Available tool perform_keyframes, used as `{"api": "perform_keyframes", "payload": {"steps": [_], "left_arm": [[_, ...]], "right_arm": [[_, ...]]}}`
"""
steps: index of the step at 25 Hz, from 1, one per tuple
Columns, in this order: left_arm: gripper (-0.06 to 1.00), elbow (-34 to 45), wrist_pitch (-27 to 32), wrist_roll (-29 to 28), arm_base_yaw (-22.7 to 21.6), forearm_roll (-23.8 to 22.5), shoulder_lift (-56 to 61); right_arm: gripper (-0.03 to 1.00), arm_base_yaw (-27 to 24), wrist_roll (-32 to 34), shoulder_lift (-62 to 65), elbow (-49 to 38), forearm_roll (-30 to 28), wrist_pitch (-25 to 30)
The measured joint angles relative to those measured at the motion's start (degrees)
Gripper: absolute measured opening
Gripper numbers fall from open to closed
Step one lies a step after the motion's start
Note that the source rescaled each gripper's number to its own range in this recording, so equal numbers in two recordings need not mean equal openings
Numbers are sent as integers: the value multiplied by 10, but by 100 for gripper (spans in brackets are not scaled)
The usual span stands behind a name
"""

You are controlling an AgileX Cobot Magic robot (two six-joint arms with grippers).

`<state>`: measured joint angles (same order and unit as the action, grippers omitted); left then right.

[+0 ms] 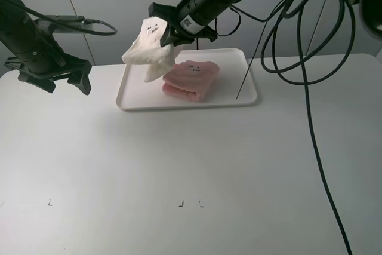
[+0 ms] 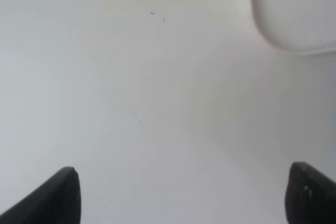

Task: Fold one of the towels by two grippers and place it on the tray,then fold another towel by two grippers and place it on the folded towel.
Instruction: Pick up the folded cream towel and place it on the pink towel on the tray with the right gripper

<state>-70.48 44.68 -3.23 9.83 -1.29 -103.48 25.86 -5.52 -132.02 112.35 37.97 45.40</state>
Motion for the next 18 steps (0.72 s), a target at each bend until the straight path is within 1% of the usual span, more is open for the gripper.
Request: {"api": "perform_keyframes", "payload": {"steps": [5,11,16,17,18], "left_arm": [[100,0,0,1,0,0,0],[100,0,0,1,0,1,0],[100,0,7,2,0,1,0],[100,0,8,2,0,1,0],[100,0,8,2,0,1,0]], "right_arm": [[8,-34,7,-1,0,0,20],[8,-41,8,-52,0,-2,33],[8,-41,9,-82,-1,-17,19],[10,-41,9,-82,-1,-18,16],[15,-41,9,-82,-1,-19,14]]}}
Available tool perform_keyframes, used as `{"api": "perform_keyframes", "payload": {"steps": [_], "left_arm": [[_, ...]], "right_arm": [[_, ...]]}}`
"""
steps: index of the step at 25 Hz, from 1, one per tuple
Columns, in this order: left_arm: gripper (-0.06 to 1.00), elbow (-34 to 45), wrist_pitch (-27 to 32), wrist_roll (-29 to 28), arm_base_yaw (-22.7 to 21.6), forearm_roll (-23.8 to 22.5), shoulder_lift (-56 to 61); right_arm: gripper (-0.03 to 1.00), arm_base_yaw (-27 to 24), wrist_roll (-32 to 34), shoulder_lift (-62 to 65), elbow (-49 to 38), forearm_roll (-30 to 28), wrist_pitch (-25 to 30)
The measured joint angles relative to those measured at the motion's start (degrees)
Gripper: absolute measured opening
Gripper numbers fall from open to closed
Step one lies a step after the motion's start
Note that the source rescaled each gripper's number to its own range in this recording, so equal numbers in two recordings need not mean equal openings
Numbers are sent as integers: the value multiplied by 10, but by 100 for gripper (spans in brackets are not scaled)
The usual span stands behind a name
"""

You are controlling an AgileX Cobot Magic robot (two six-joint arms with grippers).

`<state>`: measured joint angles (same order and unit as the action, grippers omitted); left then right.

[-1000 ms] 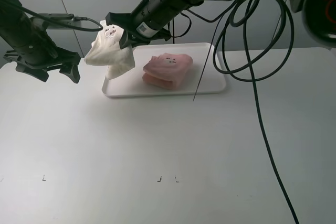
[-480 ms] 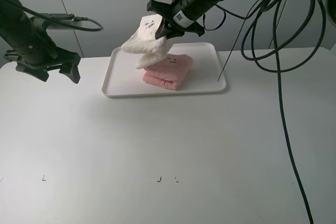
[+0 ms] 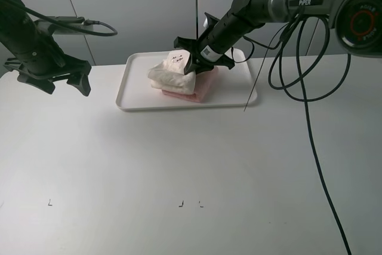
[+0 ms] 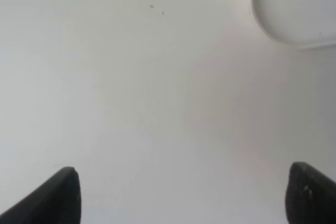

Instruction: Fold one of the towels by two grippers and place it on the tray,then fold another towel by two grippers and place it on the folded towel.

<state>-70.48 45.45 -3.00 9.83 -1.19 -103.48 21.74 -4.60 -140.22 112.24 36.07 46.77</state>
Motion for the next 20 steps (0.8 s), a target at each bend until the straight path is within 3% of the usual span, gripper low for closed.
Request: {"api": "perform_keyframes", "payload": {"steps": [2,5,6,7,9,15,20], "left_arm": [[100,0,1,0,0,0,0],[100,0,1,0,0,0,0],[100,0,1,0,0,0,0],[100,0,1,0,0,0,0],[100,0,3,0,0,0,0],[100,0,8,1,0,1,0],[100,0,13,12,0,1,18]], "right_arm": [[36,0,1,0,0,-1,-3],[80,0,1,2,0,-6,-4],[91,0,1,6,0,-11,-1],[96,0,1,12,0,-18,0],[99,0,2,32,0,-47,4],[100,0,27,115,0,-205,30],[100,0,37,193,-1,-290,72]]}}
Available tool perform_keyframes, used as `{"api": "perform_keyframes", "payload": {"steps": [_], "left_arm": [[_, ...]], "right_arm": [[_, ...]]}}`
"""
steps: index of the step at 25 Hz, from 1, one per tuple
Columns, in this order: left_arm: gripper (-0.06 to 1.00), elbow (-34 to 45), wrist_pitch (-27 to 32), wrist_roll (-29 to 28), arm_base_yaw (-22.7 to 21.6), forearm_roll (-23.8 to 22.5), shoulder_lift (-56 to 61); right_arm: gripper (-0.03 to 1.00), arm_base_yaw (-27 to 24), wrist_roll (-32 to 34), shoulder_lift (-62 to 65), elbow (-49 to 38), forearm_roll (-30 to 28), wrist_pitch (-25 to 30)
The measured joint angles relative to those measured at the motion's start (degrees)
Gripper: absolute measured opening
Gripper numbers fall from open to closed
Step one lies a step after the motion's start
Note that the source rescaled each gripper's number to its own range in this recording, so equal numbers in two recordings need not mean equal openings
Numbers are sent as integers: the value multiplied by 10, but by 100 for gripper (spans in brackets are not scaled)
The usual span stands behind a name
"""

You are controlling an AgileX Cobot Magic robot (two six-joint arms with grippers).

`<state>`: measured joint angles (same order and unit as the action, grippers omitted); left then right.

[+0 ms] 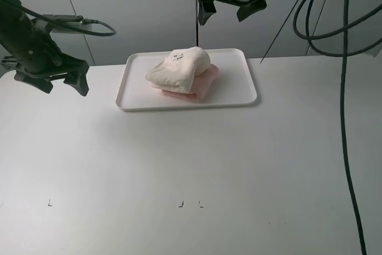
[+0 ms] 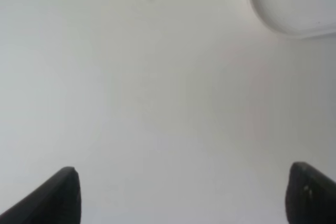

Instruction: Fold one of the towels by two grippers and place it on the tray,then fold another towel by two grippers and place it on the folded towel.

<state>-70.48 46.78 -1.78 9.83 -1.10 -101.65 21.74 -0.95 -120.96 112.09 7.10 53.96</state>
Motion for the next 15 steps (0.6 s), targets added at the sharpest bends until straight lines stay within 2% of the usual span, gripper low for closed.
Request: {"api": "perform_keyframes", "payload": {"steps": [4,8,10,12,15], "left_arm": [[100,42,-32,2,0,0,66],[100,137,-60,2,0,-6,168],[100,189,-75,-16,0,-22,233],[100,236,-90,-58,0,-44,296],[100,279,-91,-92,0,-79,388]], "right_arm": [[100,0,9,77,-60,-37,-2],[100,0,13,185,-203,-50,-45],[100,0,14,253,-280,-57,-71],[100,0,15,319,-357,-65,-87],[100,0,15,419,-453,-71,-90]]}}
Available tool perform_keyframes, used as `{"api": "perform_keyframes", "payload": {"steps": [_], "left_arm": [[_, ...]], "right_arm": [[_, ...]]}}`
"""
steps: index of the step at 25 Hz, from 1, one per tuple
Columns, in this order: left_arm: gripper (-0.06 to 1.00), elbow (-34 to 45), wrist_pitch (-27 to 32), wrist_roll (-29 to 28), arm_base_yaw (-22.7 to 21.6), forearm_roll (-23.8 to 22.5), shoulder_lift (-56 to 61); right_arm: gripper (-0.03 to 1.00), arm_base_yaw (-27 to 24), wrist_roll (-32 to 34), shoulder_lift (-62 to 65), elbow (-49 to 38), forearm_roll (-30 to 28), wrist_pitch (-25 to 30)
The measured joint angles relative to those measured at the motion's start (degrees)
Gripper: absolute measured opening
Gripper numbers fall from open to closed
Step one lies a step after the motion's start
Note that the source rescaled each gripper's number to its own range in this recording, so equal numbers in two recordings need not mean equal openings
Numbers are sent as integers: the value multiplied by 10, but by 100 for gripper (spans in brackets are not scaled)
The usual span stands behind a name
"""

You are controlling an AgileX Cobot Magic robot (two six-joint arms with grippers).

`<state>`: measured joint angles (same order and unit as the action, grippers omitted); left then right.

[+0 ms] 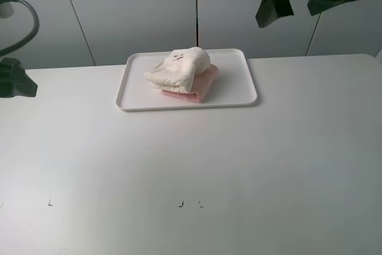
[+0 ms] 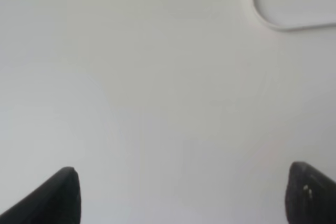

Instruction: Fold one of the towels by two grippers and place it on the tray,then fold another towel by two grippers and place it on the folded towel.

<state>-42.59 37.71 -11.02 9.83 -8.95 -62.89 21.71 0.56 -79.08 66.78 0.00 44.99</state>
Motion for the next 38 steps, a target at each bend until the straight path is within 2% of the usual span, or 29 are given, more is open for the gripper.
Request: {"api": "perform_keyframes", "payload": {"steps": [3,11,15,20,27,34,38], "left_arm": [[100,9,30,-16,0,-17,83],[100,9,151,-13,0,-14,252],[100,13,221,-3,0,-14,317],[100,13,252,11,0,-13,406],[100,13,307,11,0,-8,494],[100,14,323,15,0,25,561],[100,23,325,22,0,28,603]], "right_arm": [[100,0,0,98,-85,-4,4],[100,0,13,339,-260,-4,9],[100,0,13,455,-309,-4,52],[100,0,26,575,-319,-4,114],[100,0,32,669,-321,-4,189],[100,0,32,722,-321,-4,202],[100,0,26,760,-322,-6,199]]}}
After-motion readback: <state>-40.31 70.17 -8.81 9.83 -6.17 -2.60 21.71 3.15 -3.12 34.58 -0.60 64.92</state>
